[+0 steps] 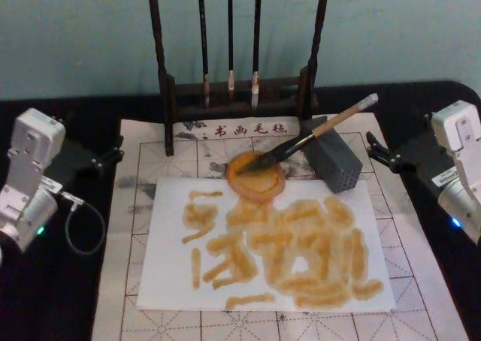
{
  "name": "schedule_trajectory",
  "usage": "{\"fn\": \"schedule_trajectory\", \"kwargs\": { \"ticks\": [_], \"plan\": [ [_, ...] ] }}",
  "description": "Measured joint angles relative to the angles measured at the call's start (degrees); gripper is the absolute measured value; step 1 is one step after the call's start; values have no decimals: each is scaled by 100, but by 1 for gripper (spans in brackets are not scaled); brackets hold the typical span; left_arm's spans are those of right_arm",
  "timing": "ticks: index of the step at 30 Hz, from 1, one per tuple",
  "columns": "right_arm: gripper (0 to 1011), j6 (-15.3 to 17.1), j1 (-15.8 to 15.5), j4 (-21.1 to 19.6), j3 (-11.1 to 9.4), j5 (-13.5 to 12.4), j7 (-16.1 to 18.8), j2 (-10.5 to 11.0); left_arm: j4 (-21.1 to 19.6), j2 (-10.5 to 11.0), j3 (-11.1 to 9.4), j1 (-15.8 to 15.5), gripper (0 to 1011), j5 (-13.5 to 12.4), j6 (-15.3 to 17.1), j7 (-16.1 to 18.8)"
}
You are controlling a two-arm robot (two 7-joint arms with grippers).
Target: Pick up the brush from the inkstone, write on the paper, then place the brush back to its original position.
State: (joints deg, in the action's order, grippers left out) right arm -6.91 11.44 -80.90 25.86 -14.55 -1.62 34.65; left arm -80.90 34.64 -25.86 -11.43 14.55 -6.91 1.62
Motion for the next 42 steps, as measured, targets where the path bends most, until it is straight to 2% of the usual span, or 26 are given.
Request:
{"fn": "schedule_trajectory", "kwargs": {
  "ticks": [42],
  "plan": [
    [1000, 0, 0, 0, 0, 0, 0, 0, 0, 0, 0, 0, 1001, 0, 0, 0]
  ]
}}
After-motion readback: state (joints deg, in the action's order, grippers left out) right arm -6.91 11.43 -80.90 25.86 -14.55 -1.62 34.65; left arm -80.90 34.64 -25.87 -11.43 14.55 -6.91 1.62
